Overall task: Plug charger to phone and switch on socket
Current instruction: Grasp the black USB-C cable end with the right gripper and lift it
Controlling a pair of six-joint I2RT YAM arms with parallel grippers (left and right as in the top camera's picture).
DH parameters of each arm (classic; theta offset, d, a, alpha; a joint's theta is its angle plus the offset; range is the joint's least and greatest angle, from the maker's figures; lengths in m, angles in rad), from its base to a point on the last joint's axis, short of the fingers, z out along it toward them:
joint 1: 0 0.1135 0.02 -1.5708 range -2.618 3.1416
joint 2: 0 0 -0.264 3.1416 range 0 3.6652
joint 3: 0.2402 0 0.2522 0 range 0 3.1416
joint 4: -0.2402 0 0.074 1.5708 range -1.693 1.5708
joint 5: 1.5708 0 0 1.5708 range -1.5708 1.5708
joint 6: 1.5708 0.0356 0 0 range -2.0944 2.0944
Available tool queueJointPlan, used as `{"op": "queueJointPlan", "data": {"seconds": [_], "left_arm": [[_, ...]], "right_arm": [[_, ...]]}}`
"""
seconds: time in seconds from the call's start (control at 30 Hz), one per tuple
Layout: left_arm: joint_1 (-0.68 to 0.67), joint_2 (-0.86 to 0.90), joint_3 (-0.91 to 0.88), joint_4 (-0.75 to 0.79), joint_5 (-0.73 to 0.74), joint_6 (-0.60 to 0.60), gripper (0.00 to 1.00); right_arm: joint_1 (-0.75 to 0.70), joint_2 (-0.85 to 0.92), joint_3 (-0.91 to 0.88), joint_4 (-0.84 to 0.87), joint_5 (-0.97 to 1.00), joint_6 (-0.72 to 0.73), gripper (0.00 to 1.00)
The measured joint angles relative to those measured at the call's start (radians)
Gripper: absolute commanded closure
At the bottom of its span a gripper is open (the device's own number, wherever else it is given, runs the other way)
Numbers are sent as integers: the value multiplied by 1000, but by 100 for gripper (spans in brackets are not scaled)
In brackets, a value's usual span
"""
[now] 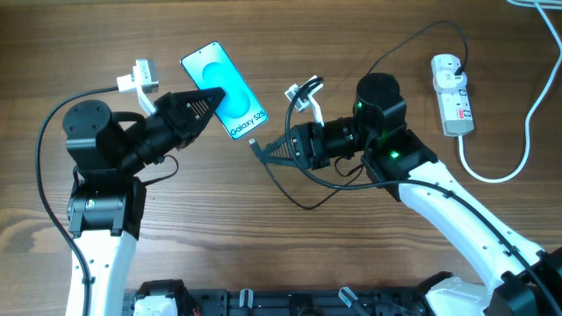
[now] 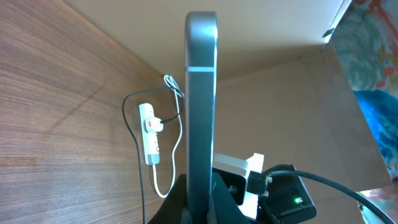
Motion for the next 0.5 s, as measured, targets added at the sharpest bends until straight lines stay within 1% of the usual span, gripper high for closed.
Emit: {"op": "queueJointPlan", "data": {"seconds": [0.33, 0.5], "left_arm": [[0, 0, 0, 15, 45, 5, 96], [12, 0, 0, 21, 83, 69, 96]], "right_arm": [[0, 0, 0, 37, 26, 38, 96], [0, 0, 0, 53, -6, 53, 96]]}}
